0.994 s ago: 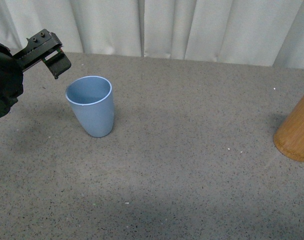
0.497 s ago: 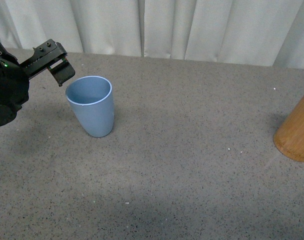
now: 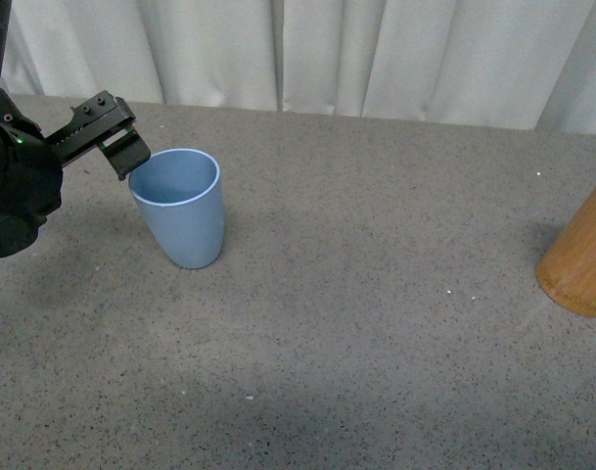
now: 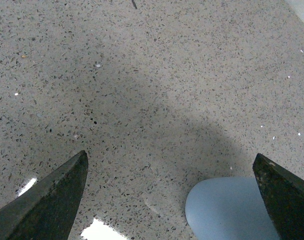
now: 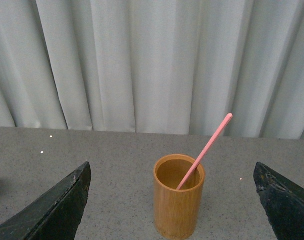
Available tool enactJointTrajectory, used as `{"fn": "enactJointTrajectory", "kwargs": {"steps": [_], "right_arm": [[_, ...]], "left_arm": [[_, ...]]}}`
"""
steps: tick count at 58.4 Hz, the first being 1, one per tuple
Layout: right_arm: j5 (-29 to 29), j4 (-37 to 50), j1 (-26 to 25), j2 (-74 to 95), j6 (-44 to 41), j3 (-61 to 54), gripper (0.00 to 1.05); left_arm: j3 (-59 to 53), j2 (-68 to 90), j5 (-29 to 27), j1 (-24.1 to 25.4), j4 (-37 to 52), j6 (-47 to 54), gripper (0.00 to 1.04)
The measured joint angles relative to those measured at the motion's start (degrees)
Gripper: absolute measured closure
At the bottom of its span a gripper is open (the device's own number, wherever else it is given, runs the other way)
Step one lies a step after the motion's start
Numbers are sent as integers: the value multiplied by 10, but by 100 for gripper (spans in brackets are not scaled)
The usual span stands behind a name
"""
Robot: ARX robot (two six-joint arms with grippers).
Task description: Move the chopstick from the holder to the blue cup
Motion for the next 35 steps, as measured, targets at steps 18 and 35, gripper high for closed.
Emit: {"fn": "enactJointTrajectory", "kwargs": {"steps": [18, 35], "right_arm": [[0, 0, 0, 0, 0, 0, 10], [0, 0, 0, 0, 0, 0, 10]], "left_arm": [[6, 6, 0, 0, -1, -2, 7], [9, -2, -11, 12, -1, -11, 7]]}}
